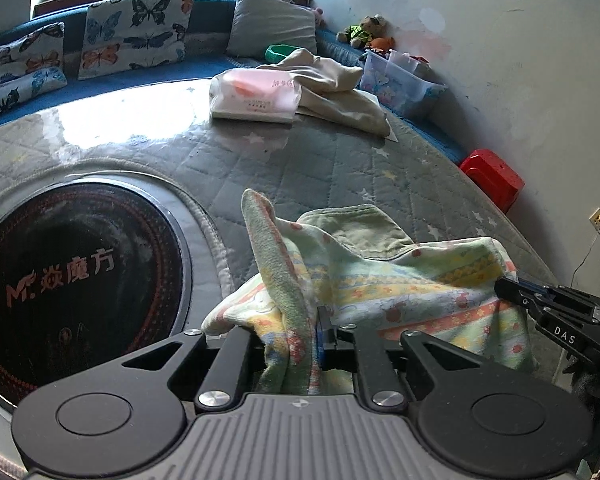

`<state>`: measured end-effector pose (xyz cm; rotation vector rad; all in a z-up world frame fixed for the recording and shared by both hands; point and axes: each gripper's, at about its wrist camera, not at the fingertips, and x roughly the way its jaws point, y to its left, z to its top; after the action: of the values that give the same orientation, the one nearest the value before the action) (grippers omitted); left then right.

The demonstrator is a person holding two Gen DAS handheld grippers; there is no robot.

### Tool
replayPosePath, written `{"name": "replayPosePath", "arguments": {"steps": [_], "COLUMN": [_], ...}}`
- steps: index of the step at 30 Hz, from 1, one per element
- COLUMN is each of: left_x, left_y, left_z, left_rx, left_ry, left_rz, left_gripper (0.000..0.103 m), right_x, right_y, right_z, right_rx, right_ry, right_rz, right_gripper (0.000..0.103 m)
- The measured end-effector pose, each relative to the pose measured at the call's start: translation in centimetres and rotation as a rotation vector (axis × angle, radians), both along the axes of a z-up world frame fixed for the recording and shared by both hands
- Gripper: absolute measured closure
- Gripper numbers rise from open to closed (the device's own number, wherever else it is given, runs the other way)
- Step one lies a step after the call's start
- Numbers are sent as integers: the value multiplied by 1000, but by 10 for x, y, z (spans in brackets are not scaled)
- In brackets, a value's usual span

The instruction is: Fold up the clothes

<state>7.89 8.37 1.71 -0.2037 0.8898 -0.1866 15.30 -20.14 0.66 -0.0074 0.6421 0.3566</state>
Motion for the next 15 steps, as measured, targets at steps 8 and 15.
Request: {"name": "replayPosePath", "arguments": {"steps": [8, 15], "left_x": [3, 5], "left_y": [4, 7], "left_z": [-9, -17], "left_rx": [0, 8], "left_ry": [25, 46], "left_rz": [13, 28], "left_gripper": [84, 77], "right_x": [4, 9], "right_y": [0, -1], "right_z": [-7, -14], "right_rx": [3, -1], "right_ry": [23, 50], "right_rz": [-9, -24], "right_gripper": [94, 84]}}
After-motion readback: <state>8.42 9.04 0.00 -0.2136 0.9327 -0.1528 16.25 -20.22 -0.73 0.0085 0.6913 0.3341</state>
